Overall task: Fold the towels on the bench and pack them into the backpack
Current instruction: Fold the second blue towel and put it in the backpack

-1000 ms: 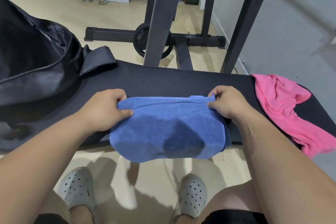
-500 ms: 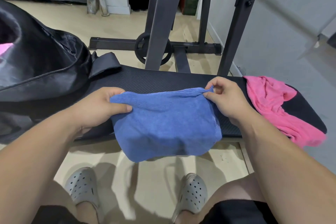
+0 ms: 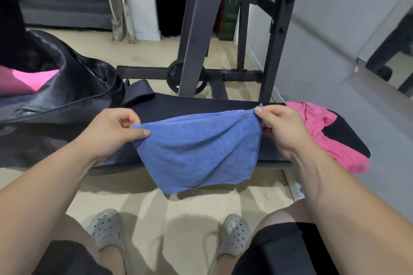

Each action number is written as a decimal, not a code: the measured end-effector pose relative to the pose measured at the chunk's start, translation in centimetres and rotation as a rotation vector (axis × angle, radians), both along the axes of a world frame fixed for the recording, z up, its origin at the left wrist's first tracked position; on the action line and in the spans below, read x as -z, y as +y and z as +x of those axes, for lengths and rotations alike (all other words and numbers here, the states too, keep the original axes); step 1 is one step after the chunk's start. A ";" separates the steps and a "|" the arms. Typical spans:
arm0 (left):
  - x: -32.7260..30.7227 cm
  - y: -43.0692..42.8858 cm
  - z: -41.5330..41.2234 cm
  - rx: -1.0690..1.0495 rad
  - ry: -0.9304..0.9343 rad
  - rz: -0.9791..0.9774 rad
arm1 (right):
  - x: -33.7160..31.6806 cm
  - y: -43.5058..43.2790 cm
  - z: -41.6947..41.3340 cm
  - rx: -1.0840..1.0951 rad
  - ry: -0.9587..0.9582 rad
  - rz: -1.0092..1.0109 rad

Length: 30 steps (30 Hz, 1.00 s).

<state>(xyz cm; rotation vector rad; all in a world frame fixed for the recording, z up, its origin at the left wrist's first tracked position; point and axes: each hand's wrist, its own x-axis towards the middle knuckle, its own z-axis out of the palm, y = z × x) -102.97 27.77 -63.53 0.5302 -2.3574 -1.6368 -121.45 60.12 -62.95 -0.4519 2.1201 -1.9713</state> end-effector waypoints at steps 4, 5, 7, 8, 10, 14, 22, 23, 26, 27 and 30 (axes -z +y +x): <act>0.1 -0.5 0.4 -0.059 0.023 -0.089 | -0.5 0.2 0.0 0.021 0.010 -0.010; 0.1 -0.6 0.5 -0.068 0.036 -0.125 | -0.6 0.3 0.1 0.022 0.011 -0.012; 0.1 -0.9 0.4 -0.086 0.055 -0.215 | -0.8 0.5 0.1 0.033 0.011 -0.017; -0.2 -0.8 0.4 -0.089 0.063 -0.255 | -0.9 0.7 0.2 0.038 0.008 -0.029; -0.5 -0.8 0.3 -0.088 0.083 -0.278 | -1.1 0.7 0.5 0.051 0.002 -0.060; -1.6 -0.5 0.0 -0.085 0.132 -0.058 | -1.6 0.6 0.9 0.066 -0.063 -0.149; -3.1 -1.5 -0.6 0.133 -0.070 0.085 | -2.3 1.4 -1.2 -0.134 -0.152 0.233; -3.0 -1.7 -0.8 0.184 -0.203 -0.041 | -2.2 1.5 -1.5 -0.196 -0.143 0.404; -2.8 -1.9 -1.9 0.127 -0.242 -0.259 | -1.6 0.9 -2.5 -0.138 -0.132 0.464; -2.8 -1.9 -2.4 0.035 -0.161 -0.282 | -1.4 0.5 -2.8 -0.069 -0.136 0.393; -2.3 -1.9 -3.7 -0.117 -0.044 -0.404 | -0.8 -0.8 -3.2 -0.006 -0.098 0.387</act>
